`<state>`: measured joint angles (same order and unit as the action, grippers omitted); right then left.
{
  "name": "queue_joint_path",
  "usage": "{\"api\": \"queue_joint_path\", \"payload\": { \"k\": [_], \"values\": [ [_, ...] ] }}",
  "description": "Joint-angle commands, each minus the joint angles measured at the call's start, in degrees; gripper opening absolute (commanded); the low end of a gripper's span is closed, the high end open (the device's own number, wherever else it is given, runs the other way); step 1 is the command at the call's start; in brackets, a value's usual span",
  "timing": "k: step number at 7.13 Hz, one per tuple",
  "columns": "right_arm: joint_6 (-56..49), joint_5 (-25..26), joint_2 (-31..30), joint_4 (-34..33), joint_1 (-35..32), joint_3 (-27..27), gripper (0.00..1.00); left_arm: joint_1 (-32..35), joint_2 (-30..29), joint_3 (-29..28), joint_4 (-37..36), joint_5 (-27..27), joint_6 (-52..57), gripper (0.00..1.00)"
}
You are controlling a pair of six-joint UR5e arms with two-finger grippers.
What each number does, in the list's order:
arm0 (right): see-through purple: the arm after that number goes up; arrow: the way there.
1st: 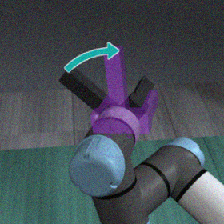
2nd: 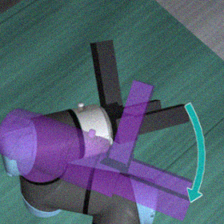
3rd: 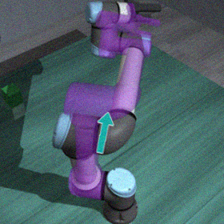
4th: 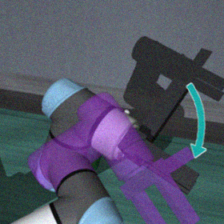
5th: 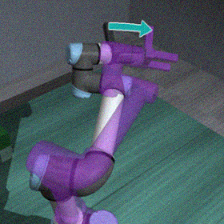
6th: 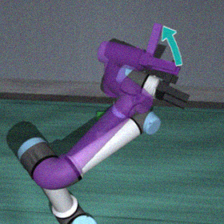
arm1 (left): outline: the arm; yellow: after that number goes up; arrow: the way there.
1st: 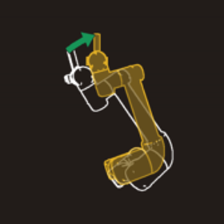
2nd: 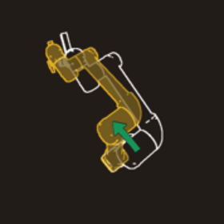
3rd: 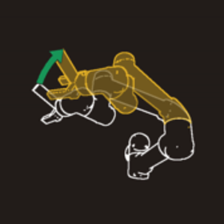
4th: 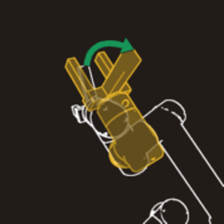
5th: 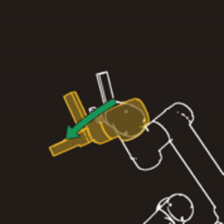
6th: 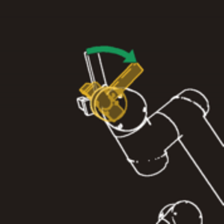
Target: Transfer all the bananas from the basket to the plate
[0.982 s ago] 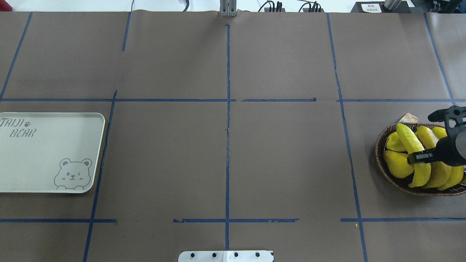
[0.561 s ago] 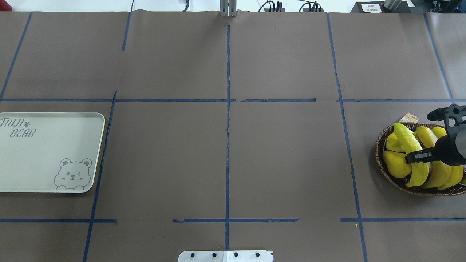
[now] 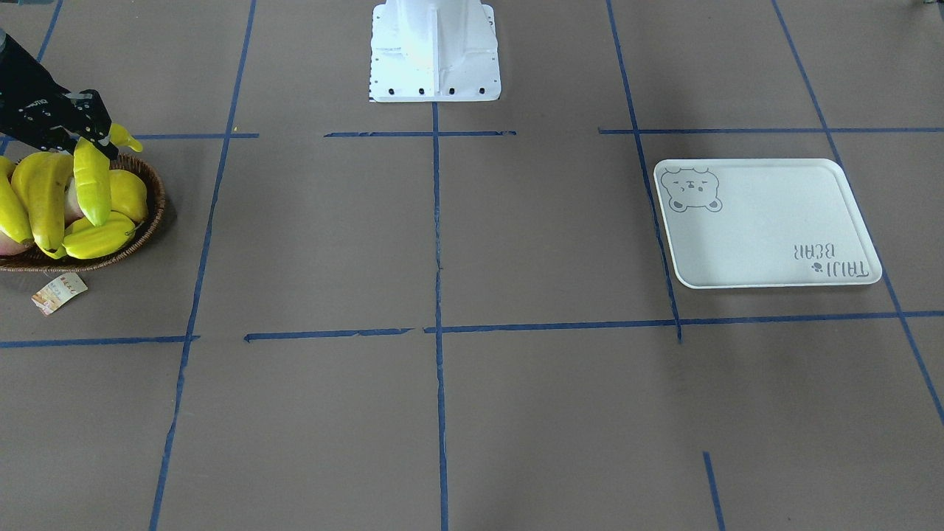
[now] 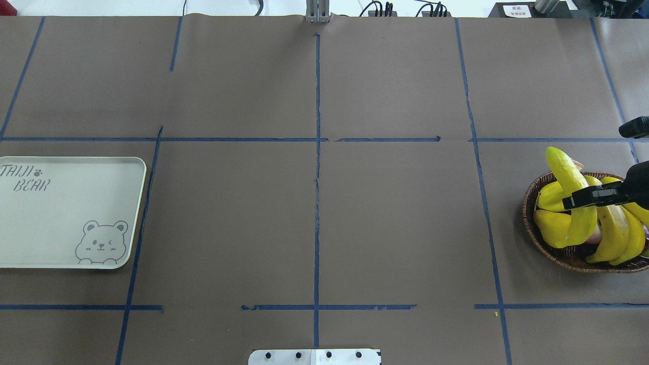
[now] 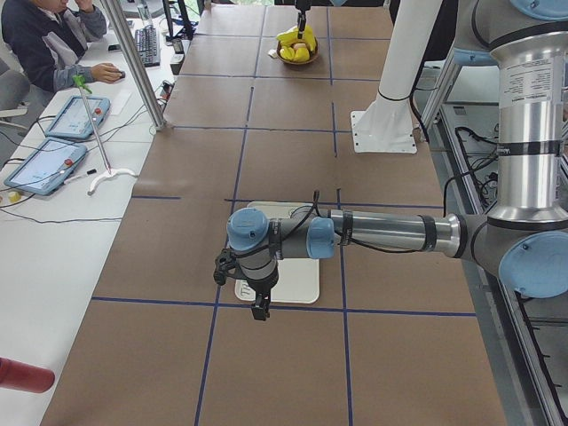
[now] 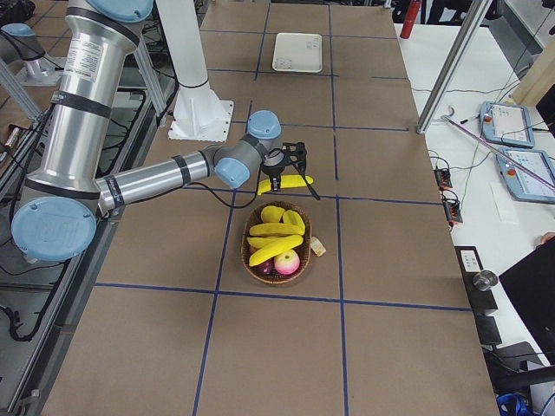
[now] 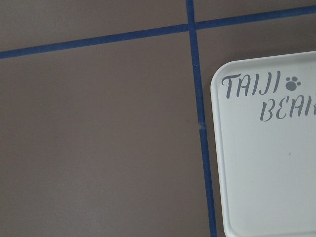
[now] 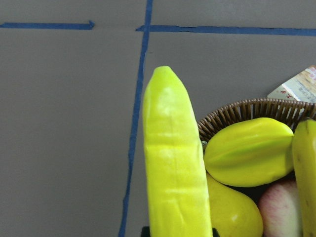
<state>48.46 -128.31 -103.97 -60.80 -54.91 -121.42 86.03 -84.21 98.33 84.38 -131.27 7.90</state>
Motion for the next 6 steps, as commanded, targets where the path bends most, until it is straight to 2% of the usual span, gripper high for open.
{"api": "queue_joint_path", "payload": {
  "k": [1,2,4,5,6],
  "values": [
    [0.8,-1.2,5.9,-0.1,-0.6,1.3,0.1,-2.0,-4.3,-0.4,2.3,0.3,-0.4,0.99],
    [2.2,-1.0,8.1,0.0,-0.5,1.8,0.1,-1.9,-10.7,-2.7,4.5,0.0,-0.5,0.99],
    [7.6,-0.9,15.1,0.1,0.2,5.0,0.1,-1.9,-10.2,-2.4,6.4,-2.4,-0.3,0.99],
    [10.2,-0.5,17.3,0.1,1.7,5.4,0.1,-2.1,-10.4,-1.9,11.5,-8.2,-0.8,0.99],
    [13.2,0.9,20.9,0.1,3.7,5.8,0.1,-3.0,-10.9,-1.8,14.9,-12.0,-7.5,0.99]
  ]
}}
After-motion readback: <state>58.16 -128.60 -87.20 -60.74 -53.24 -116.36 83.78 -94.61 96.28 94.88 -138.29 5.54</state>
